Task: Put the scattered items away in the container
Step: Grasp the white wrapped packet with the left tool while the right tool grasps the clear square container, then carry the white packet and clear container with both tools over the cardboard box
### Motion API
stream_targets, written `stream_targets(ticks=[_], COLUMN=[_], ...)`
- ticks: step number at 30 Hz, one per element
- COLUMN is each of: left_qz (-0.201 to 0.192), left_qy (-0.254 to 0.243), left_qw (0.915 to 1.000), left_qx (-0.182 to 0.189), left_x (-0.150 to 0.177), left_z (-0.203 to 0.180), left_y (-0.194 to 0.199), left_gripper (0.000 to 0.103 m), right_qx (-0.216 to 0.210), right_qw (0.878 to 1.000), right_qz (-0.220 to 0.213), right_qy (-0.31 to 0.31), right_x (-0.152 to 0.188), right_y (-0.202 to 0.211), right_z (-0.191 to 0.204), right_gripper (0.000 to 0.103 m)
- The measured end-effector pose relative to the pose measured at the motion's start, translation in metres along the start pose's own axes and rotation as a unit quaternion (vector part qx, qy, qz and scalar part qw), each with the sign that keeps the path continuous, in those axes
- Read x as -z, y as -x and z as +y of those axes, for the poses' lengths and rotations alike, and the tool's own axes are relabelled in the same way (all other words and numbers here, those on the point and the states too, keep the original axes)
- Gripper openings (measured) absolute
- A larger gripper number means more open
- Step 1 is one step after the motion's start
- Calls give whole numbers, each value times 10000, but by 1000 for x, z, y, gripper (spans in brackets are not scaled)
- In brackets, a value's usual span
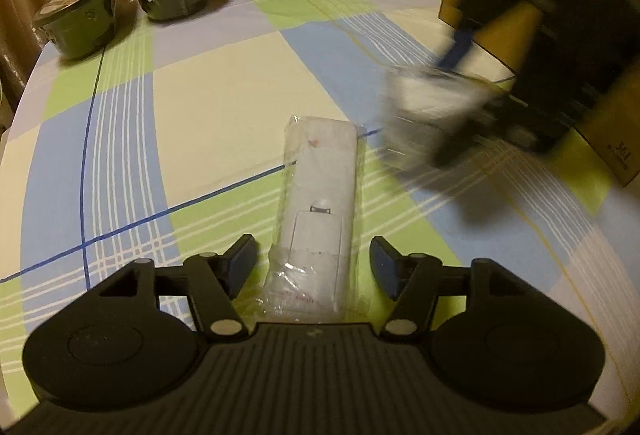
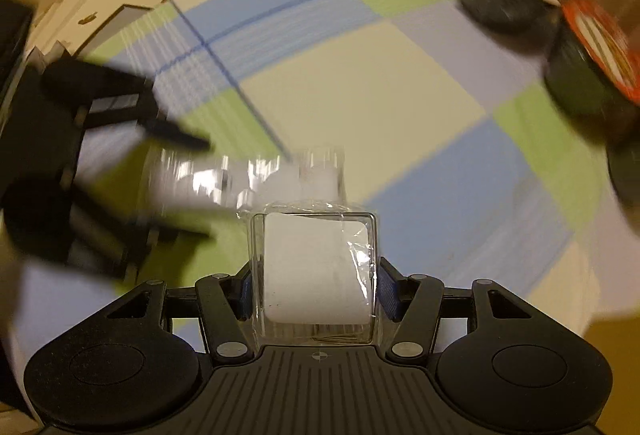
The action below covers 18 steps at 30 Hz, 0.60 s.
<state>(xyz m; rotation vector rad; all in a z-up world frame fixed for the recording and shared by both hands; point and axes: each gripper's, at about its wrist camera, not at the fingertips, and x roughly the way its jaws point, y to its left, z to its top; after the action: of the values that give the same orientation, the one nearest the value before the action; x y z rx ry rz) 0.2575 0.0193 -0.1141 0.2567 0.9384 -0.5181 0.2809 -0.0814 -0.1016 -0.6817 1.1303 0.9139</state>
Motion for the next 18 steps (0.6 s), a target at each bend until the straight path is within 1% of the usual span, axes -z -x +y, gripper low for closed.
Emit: stream_targets(ticks=[1, 2, 3, 5, 7, 9, 13, 18], left_qz=[15, 27, 36, 78, 137, 203, 279, 172], left_qy=[28, 54, 79, 193, 358, 419, 539, 797], left_qw=[10000, 10000, 10000, 9998, 9993, 9988, 9976, 9953], left_qx=[-12, -29, -45, -54, 25, 122, 344, 532], left_x=[-1, -2, -2, -3, -2, 0, 5, 8], left_z=[0, -1, -2, -5, -8, -14, -30, -47], left_y=[0, 0, 0, 3, 6, 9, 18, 36], left_gripper=[57, 54, 42, 35, 34, 33, 33, 33], right_qx=[24, 49, 77, 104, 122, 123, 156, 219], right_qw=[10000, 9999, 9997, 9992, 9982, 9970, 9953, 9918], right_qz=[20, 41, 72, 97, 71, 65, 6, -144], right_qy=[-72, -151, -224, -361, -575, -758, -955, -1252], right_x=[9, 17, 26, 40, 52, 63, 81, 98], right_y=[2, 3, 4, 9, 15, 22, 38, 63], right_z=[3, 3, 5, 6, 8, 11, 18, 23], right_gripper=[60, 60, 60, 60, 60, 60, 60, 60])
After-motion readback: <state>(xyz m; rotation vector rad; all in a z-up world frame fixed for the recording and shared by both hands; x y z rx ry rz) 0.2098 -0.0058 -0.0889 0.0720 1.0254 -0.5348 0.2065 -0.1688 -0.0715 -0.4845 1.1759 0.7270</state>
